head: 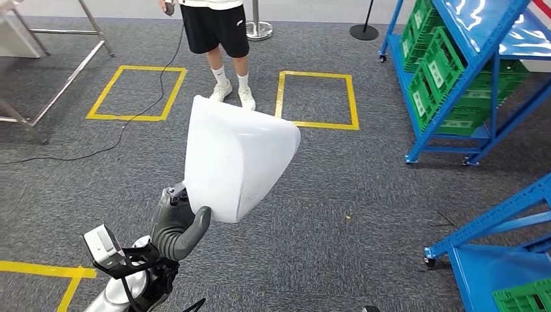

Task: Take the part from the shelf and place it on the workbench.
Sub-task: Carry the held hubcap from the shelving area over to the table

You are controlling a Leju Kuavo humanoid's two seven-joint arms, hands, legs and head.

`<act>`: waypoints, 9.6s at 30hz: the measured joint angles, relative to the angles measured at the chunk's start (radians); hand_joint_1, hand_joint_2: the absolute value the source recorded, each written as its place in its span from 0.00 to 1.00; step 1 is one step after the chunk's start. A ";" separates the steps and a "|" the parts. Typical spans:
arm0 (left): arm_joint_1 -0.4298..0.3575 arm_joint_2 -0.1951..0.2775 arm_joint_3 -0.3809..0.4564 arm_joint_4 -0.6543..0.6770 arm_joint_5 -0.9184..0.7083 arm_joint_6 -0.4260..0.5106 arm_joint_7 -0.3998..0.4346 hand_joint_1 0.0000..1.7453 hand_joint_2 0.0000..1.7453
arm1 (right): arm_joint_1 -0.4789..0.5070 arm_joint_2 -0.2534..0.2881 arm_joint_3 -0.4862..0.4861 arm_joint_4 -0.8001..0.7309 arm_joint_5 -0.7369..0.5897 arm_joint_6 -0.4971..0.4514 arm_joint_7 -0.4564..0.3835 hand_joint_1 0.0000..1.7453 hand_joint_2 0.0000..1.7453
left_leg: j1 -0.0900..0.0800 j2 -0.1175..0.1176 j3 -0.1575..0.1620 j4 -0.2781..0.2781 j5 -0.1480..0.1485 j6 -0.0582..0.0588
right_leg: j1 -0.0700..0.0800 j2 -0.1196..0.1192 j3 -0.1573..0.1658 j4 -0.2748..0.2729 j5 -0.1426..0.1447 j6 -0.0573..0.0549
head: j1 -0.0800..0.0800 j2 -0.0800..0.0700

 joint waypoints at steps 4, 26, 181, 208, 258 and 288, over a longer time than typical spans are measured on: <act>0.000 0.002 -0.001 0.002 -0.001 -0.001 0.000 1.00 1.00 | -0.001 0.004 0.000 0.000 0.000 -0.002 0.000 0.00 0.00 | -0.002 -0.026 -0.020 0.031 -0.014 -0.019 | 0.002 0.018 0.047 -0.091 0.028 -0.022 | 0.000 0.000; -0.125 -0.052 -0.035 0.080 0.019 -0.156 0.034 1.00 1.00 | -0.050 0.012 0.036 -0.007 0.033 0.015 0.037 0.00 0.00 | 0.000 0.047 -0.006 -0.014 0.016 0.010 | 0.011 -0.028 -0.046 0.131 -0.074 -0.037 | -0.002 0.000; -0.162 -0.035 -0.172 0.128 0.183 -0.185 0.011 1.00 1.00 | -0.015 0.027 0.019 -0.027 0.029 -0.013 -0.001 0.00 0.00 | 0.016 0.046 -0.009 -0.009 0.007 0.002 | 0.006 -0.022 -0.082 0.163 -0.082 -0.018 | -0.006 0.000; -0.167 -0.034 -0.169 0.131 0.184 -0.189 0.002 1.00 1.00 | -0.013 0.036 0.014 -0.028 -0.009 -0.022 0.044 0.00 0.00 | 0.014 0.067 -0.011 -0.010 0.012 0.003 | 0.007 -0.018 0.037 -0.043 -0.018 -0.012 | -0.008 0.000; -0.162 -0.041 -0.131 0.079 0.370 -0.228 -0.008 1.00 1.00 | -0.007 0.022 0.006 -0.028 -0.009 -0.013 0.022 0.00 0.00 | 0.025 0.059 -0.153 0.308 -0.148 -0.060 | 0.003 -0.013 0.063 -0.123 0.033 -0.047 | -0.017 0.000; -0.173 -0.097 -0.070 0.001 0.611 -0.394 0.097 1.00 1.00 | -0.022 0.031 0.001 -0.029 0.021 -0.004 0.023 0.00 0.00 | 0.023 0.058 -0.113 0.278 -0.168 -0.062 | 0.007 -0.011 0.040 -0.122 0.055 -0.051 | -0.015 0.000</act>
